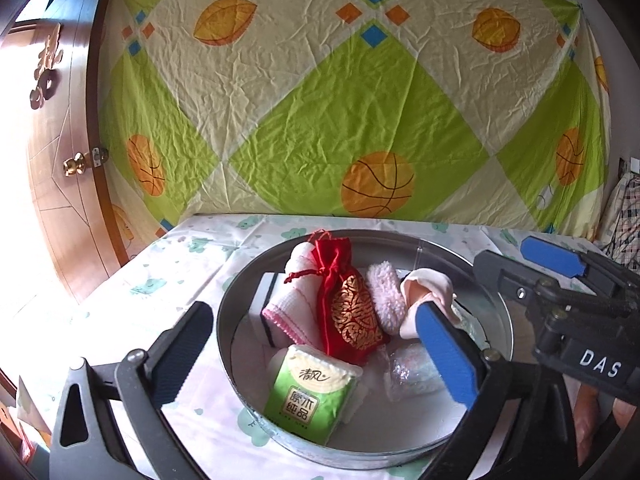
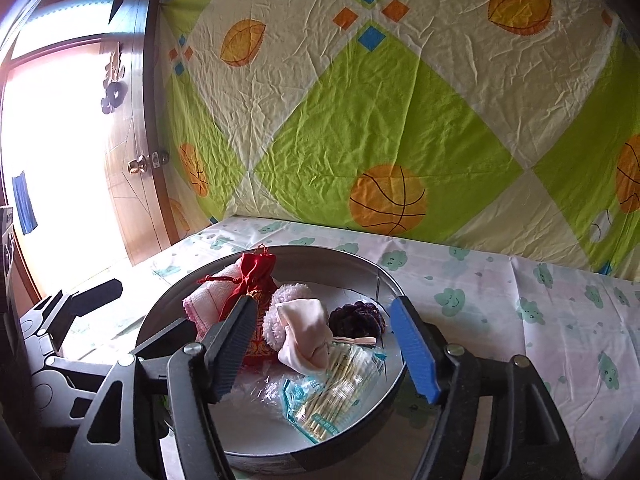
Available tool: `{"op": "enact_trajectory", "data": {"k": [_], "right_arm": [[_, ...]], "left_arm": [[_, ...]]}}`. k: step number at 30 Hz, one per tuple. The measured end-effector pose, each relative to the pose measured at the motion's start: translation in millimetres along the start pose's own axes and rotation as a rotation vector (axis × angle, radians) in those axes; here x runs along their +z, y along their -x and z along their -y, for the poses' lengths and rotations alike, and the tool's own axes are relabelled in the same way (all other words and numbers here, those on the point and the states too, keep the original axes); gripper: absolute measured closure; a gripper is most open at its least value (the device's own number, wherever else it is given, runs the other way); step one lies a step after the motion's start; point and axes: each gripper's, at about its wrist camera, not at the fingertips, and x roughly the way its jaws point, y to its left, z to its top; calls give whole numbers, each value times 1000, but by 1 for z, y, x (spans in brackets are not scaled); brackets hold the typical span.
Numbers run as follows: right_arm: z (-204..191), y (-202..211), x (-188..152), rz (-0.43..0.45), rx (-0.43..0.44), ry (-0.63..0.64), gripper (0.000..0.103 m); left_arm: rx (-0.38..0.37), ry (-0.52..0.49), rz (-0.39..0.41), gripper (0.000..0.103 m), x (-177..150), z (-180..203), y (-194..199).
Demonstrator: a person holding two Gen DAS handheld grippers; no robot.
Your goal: Organize soft objects
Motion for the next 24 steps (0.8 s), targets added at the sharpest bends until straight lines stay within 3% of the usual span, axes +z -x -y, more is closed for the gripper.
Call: {"op": "enact_trajectory", "data": {"k": [9, 24], "right_arm": [[1, 22, 6, 45, -12, -24, 17], [-9, 30, 5, 44, -15, 6, 16]], "left_arm": [[-13, 67, 10, 1, 9, -19, 12], [-27, 102, -15, 1, 13, -30, 19]]}}
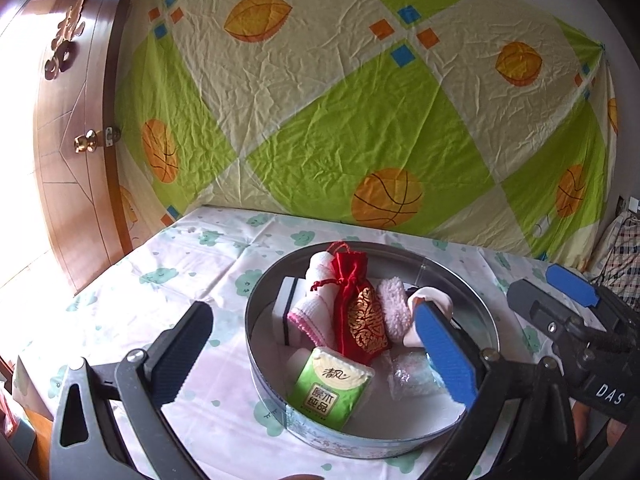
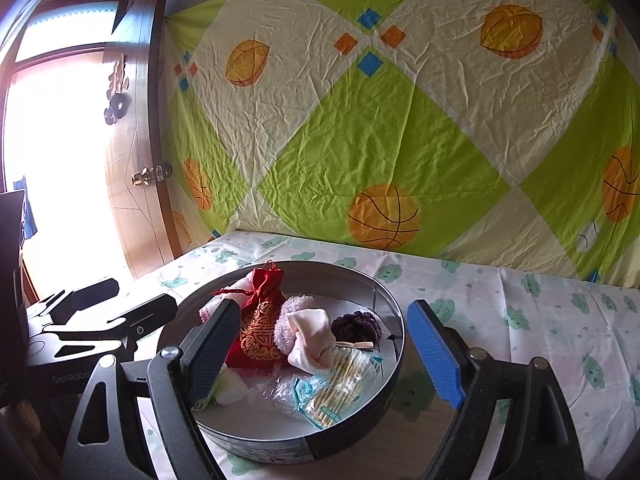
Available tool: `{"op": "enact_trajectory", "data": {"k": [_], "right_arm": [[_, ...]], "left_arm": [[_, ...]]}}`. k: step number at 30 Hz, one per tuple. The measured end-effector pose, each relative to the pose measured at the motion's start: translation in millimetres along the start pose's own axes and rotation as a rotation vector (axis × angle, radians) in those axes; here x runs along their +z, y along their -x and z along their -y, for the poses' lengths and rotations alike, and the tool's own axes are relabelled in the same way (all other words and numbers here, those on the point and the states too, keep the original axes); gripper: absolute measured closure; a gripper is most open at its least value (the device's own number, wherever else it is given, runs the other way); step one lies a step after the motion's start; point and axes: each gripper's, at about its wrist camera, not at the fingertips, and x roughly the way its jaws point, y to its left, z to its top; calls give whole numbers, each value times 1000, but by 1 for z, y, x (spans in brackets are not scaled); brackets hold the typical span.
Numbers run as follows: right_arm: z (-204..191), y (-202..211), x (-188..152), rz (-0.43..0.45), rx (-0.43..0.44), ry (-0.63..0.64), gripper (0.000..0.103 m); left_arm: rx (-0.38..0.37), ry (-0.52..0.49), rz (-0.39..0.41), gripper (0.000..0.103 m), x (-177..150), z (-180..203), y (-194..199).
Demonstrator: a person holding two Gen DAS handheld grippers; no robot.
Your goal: Organize soft objects
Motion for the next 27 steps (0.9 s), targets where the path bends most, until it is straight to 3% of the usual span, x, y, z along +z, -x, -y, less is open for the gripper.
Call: {"op": "enact_trajectory", "data": {"k": [27], "right_arm": [[1, 1, -2, -5, 3, -8, 16]], "left_arm": [[12, -5, -6, 0, -4, 1, 0]]}}
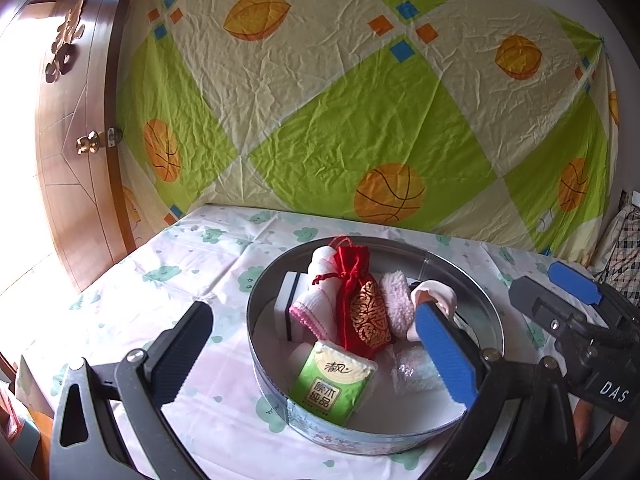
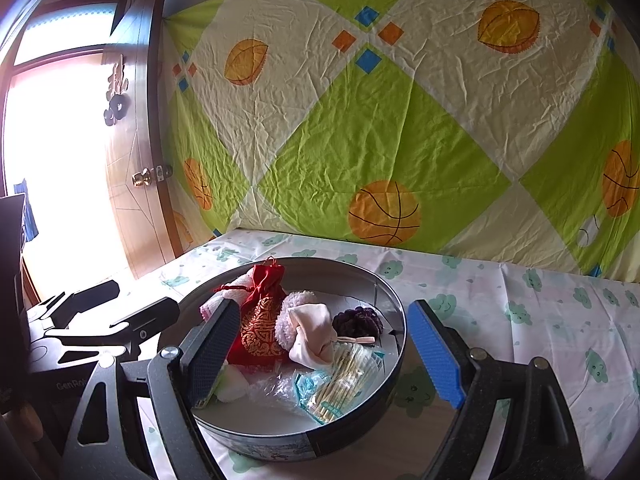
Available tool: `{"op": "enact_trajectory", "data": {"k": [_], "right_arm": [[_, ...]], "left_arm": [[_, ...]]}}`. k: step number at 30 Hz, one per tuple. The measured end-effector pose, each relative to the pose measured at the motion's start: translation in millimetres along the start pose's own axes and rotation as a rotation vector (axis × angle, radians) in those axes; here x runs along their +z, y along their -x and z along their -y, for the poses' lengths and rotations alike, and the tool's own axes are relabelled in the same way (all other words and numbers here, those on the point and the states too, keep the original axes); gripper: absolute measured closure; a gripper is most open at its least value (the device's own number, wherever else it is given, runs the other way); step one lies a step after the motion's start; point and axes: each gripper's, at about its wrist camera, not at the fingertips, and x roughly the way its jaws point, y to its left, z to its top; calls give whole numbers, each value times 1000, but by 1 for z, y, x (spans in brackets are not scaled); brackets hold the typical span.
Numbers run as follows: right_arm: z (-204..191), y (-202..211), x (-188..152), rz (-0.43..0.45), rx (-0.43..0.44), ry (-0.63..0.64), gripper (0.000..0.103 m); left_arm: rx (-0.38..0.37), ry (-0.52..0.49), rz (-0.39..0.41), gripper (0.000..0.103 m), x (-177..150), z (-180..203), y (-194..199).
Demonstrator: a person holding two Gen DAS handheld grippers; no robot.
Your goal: Organize soft objects
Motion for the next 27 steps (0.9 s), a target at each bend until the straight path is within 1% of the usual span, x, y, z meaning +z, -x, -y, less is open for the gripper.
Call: {"op": "enact_trajectory", "data": {"k": [27], "right_arm": [[-4, -4, -8, -11, 5, 1, 16]], "left_arm": [[19, -7, -7, 1, -5, -3, -8]]}}
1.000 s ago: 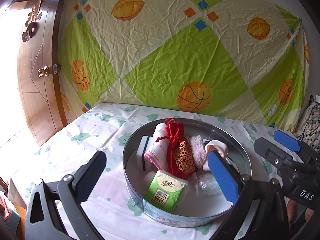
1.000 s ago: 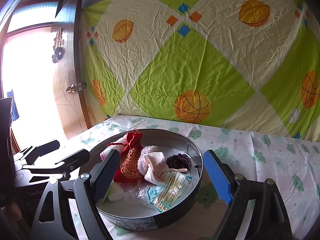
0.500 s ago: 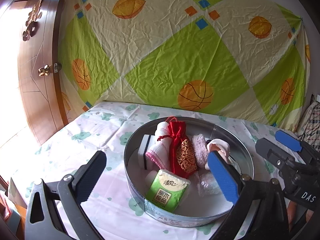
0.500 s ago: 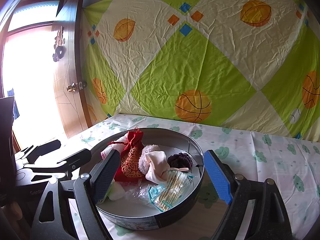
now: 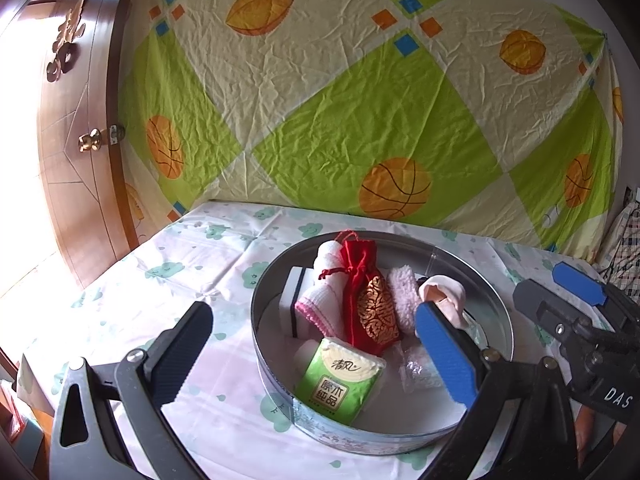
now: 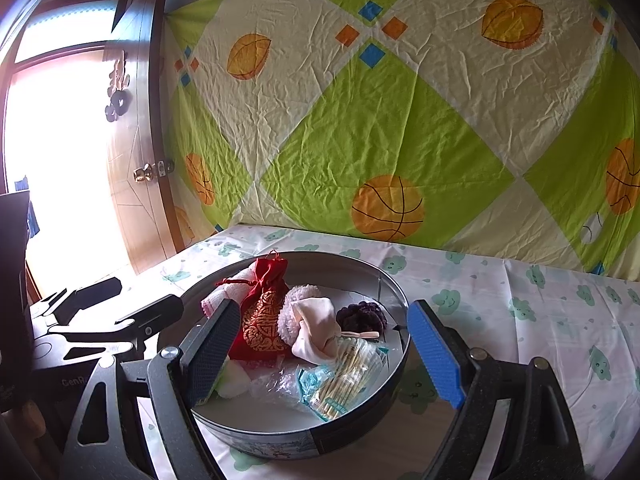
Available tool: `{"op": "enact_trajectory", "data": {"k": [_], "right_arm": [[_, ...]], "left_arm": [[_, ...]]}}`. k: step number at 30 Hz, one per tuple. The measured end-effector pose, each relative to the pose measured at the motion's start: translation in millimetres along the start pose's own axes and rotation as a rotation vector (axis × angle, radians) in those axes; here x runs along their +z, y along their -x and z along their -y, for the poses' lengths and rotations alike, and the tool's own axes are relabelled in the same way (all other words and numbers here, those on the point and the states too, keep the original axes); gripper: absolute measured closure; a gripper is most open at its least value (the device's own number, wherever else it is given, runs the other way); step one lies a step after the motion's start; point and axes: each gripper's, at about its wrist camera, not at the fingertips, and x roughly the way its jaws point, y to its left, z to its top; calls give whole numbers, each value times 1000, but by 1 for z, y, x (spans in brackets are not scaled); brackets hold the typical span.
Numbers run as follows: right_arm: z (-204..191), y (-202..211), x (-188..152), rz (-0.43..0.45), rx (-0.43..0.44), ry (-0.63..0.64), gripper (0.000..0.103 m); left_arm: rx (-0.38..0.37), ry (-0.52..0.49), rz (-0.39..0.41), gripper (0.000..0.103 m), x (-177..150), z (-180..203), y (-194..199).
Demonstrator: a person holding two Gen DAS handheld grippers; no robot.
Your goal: Organize soft objects
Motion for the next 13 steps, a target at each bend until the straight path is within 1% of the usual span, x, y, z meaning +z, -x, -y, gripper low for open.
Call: {"op": "enact_trajectory", "data": {"k": [13], "right_arm": [[-2, -5, -2, -26, 10, 13, 16]], "left_arm": [[-13, -5, 10, 1, -3, 1, 2]]}}
